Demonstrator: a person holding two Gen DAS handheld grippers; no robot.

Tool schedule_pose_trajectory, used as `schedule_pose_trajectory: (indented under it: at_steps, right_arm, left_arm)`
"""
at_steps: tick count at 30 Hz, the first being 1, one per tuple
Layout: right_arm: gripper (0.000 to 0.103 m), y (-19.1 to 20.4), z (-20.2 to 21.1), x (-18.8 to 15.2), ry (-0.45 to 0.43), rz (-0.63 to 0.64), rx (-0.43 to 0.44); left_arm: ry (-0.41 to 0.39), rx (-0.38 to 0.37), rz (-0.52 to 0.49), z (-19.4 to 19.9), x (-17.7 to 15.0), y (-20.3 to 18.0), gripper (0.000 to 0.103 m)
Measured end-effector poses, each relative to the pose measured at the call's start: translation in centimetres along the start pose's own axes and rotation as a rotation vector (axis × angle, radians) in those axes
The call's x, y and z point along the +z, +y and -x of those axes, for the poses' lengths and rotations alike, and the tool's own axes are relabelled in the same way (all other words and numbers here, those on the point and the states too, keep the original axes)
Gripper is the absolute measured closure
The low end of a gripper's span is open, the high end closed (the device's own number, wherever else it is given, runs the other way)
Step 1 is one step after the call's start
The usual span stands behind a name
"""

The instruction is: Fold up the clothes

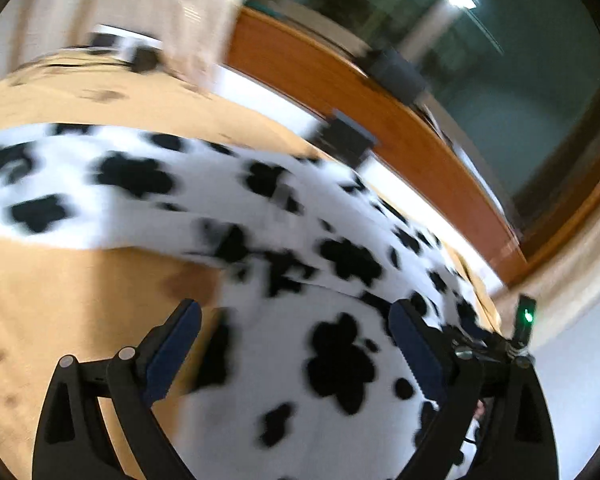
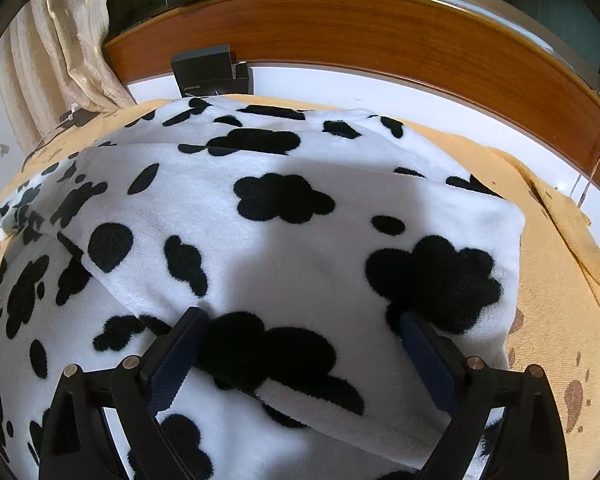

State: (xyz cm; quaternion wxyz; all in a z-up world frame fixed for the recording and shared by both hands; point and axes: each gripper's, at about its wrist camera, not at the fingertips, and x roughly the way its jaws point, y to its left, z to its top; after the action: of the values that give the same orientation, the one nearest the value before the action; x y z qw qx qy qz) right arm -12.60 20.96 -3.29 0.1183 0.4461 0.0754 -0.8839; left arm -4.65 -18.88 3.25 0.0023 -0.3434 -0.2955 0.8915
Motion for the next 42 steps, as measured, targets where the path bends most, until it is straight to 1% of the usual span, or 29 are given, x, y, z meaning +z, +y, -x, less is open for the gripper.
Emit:
schedule_pose_trajectory:
  at_steps: [3, 4, 6, 7, 8, 9, 10, 12, 15, 16, 18, 20, 21, 22, 25, 28, 32, 33, 35, 37, 39, 41, 42]
  right_arm:
    - [0.004, 0.1, 0.0, 0.2, 0.010, 0.001, -0.013]
    - [0.001, 0.3, 0.0, 0.5, 0.024, -0.001, -0.034]
    - [0.001, 1.0, 0.5, 1.5, 0.038, -0.036, -0.090]
    - [0.001, 1.4, 1.0, 2.1, 0.026, -0.049, -0.099]
    - [0.001, 2.3, 1.8, 2.8, -0.006, -0.045, -0.083]
    - [0.001, 3.8, 2.8, 3.8, -0.049, -0.025, -0.055]
    - [0.001, 5.7, 4.0, 4.9, -0.088, 0.011, -0.015]
    - [0.001, 10.6, 6.2, 7.2, -0.161, 0.112, 0.095]
    - [0.001, 19.1, 8.3, 9.7, -0.238, 0.280, 0.251]
    - [0.001, 21.7, 8.6, 10.2, -0.249, 0.326, 0.300]
    - [0.001, 26.9, 8.8, 10.8, -0.250, 0.411, 0.397]
    - [0.001, 32.9, 8.8, 10.8, -0.249, 0.516, 0.475]
    - [0.001, 35.6, 8.7, 10.6, -0.252, 0.570, 0.505]
    - [0.001, 38.0, 8.6, 10.3, -0.252, 0.615, 0.532]
    - [0.001, 45.0, 8.2, 8.9, -0.242, 0.745, 0.618]
    - [0.002, 50.6, 8.1, 7.8, -0.227, 0.841, 0.683]
    - [0.002, 54.4, 8.6, 7.2, -0.248, 0.926, 0.707]
    - [0.002, 55.1, 8.6, 7.0, -0.250, 0.952, 0.708]
    - [0.002, 56.3, 8.7, 6.8, -0.252, 0.995, 0.713]
    - [0.002, 56.8, 8.7, 7.0, -0.250, 1.007, 0.721]
    - [0.002, 57.6, 8.4, 7.2, -0.246, 1.012, 0.721]
    - [0.002, 58.2, 8.1, 7.6, -0.223, 1.018, 0.730]
    - [0.002, 58.5, 8.0, 7.7, -0.213, 1.028, 0.734]
  left_arm:
    - [-0.041, 0.027, 0.049, 2.0, -0.7, 2.0, 0.001]
    - [-0.053, 0.036, 0.055, 2.3, -1.0, 2.4, 0.001]
    - [-0.062, 0.042, 0.058, 2.6, -1.5, 2.9, 0.001]
    - [-0.063, 0.041, 0.059, 2.6, -1.7, 3.0, 0.001]
    - [-0.068, 0.040, 0.062, 2.6, -1.7, 3.2, 0.001]
    - [-0.087, 0.043, 0.069, 3.1, -1.7, 3.3, 0.001]
    - [-0.124, 0.053, 0.072, 3.9, -1.6, 3.5, 0.001]
    - [-0.201, 0.076, 0.077, 5.7, -1.4, 3.8, 0.001]
    - [-0.361, 0.157, 0.092, 9.5, -1.7, 4.8, 0.001]
    - [-0.409, 0.195, 0.105, 10.7, -2.0, 5.4, 0.001]
    - [-0.492, 0.275, 0.145, 12.9, -3.2, 6.9, 0.001]
    - [-0.584, 0.381, 0.187, 14.8, -5.1, 8.7, 0.001]
    - [-0.612, 0.427, 0.209, 15.5, -5.8, 9.4, 0.001]
    - [-0.633, 0.453, 0.242, 16.1, -6.4, 10.1, 0.001]
    - [-0.703, 0.460, 0.332, 17.9, -7.4, 11.9, 0.001]
    - [-0.740, 0.499, 0.390, 18.5, -7.7, 12.7, 0.001]
    - [-0.789, 0.552, 0.468, 19.3, -8.1, 13.9, 0.000]
    - [-0.804, 0.568, 0.473, 19.5, -8.2, 13.9, 0.000]
    - [-0.843, 0.612, 0.434, 19.8, -8.3, 13.0, 0.000]
    - [-0.895, 0.664, 0.420, 20.3, -8.7, 12.2, 0.000]
    - [-0.941, 0.748, 0.415, 20.9, -9.3, 11.6, 0.000]
    - [-0.935, 0.804, 0.399, 20.6, -9.1, 11.4, 0.000]
    - [-0.919, 0.804, 0.396, 20.4, -8.9, 11.4, 0.000]
